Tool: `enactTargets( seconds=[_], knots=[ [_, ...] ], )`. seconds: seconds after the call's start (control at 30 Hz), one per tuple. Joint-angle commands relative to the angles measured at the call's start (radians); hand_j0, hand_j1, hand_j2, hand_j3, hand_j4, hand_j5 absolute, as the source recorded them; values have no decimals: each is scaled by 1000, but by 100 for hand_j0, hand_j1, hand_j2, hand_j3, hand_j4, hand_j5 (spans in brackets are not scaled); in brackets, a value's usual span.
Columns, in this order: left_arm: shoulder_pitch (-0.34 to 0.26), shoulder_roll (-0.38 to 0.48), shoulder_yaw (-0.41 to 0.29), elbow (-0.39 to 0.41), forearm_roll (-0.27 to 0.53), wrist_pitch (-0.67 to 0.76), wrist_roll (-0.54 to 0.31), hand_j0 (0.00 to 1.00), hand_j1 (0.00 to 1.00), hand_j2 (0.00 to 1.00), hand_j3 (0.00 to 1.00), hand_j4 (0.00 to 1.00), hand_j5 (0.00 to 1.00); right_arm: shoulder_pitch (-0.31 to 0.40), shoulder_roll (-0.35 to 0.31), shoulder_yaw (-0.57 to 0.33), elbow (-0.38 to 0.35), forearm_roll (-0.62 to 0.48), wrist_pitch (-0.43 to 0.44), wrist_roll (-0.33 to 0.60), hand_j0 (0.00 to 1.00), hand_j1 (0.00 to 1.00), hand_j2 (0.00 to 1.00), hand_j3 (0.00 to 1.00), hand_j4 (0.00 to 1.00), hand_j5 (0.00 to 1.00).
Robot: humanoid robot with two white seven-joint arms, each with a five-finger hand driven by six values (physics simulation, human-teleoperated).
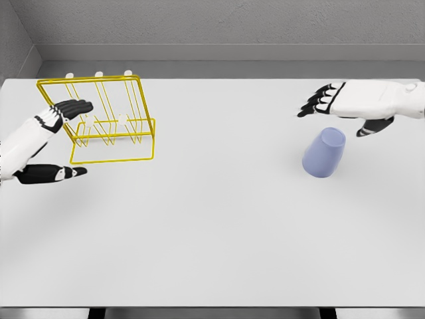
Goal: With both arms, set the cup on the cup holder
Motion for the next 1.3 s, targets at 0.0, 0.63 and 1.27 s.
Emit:
enactTargets(
  seconds=[0.0,0.63,1.27],
  knots=[
    [0,-6,-16,-2,10,0,1,100,100,100,100,100,100,2,8,1,46,26,2,11,99,99,99,99,99,99],
    [-8,-48,-415,-17,384,0,1,100,100,100,100,100,100,44,94,41,94,178,2,11,98,98,98,98,98,98],
    [-18,-52,-499,30,584,222,-36,100,100,100,100,100,100,48,108,40,106,215,2,11,59,59,59,59,59,59]
  ],
)
